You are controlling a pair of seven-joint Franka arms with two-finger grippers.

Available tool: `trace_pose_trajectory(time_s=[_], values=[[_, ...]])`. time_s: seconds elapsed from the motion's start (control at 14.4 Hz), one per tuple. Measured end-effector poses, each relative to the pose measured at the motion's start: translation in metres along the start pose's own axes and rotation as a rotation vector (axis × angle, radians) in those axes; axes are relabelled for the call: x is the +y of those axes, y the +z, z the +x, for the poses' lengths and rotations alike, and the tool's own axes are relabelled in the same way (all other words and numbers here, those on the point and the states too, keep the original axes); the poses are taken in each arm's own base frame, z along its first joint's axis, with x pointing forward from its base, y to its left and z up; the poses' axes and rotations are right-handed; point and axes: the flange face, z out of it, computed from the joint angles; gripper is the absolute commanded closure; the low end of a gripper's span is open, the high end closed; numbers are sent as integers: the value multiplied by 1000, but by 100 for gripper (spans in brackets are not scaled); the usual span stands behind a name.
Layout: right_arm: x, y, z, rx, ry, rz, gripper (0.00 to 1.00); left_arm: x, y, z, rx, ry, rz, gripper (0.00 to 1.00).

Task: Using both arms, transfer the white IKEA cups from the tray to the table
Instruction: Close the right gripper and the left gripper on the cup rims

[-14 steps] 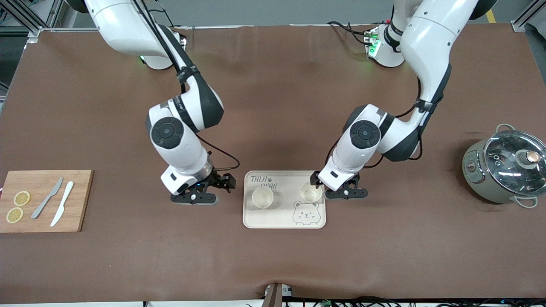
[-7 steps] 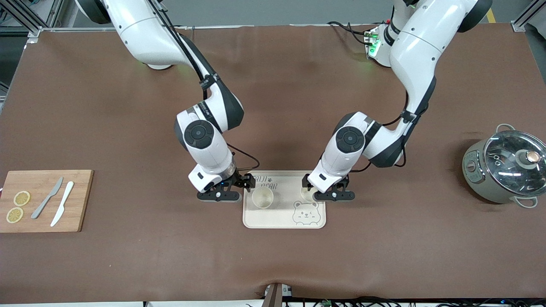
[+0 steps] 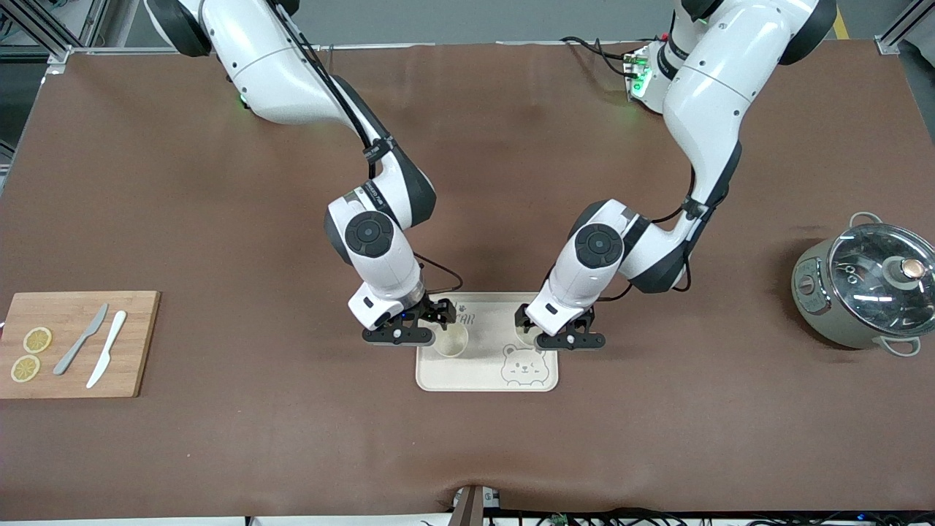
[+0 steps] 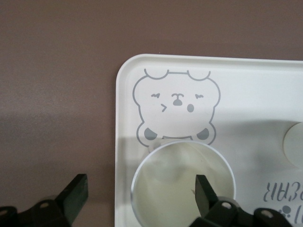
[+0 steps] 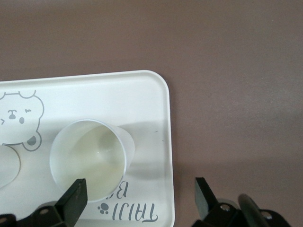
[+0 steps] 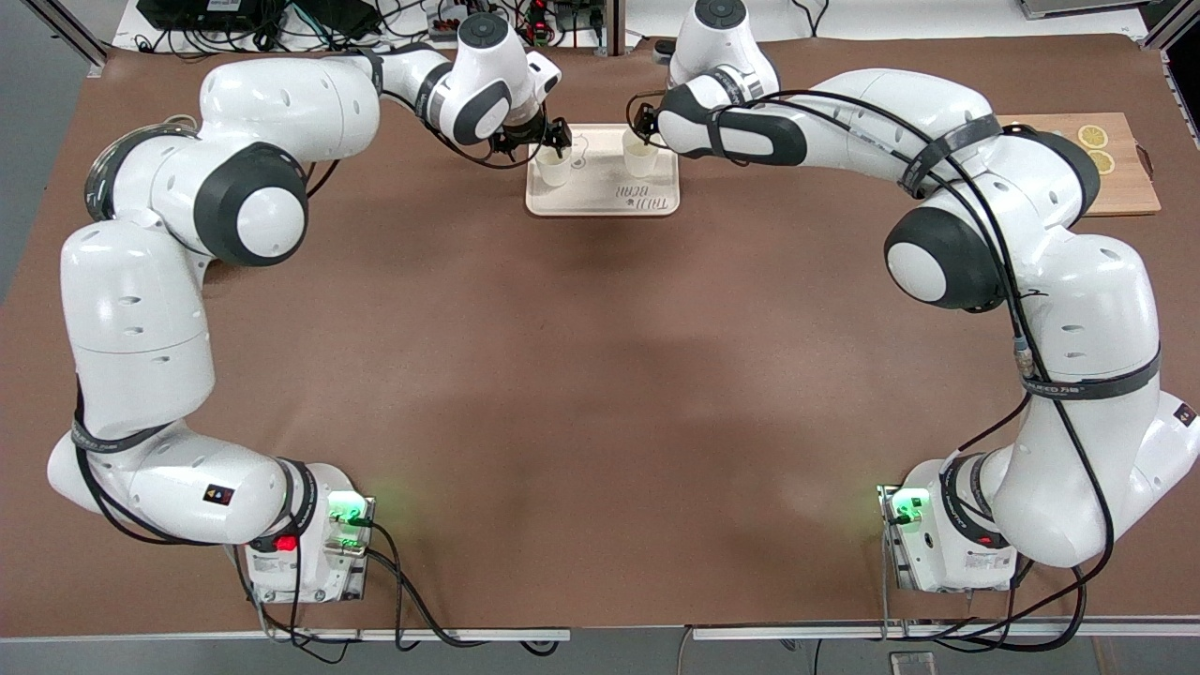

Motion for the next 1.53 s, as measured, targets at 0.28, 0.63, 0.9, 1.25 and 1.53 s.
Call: trace_pose_trajectory(time_s=[0.28,0.63,0.9,1.25,1.53], values=[[0,6,2,14,4,5,0,-2,6,4,36,-59,-5,100],[-1,18,4,15,2,2,0,-3,9,7,63,-60,3,100],[-2,28,4,21,0,5,0,-4,6,10,70,-64,0,100],[-8,47,-3,38,-12,17,0,-10,1,14,58,-74,23,100],[-9,51,-4,41,-14,19,7,-11,-35,9,-8,-70,120,100]])
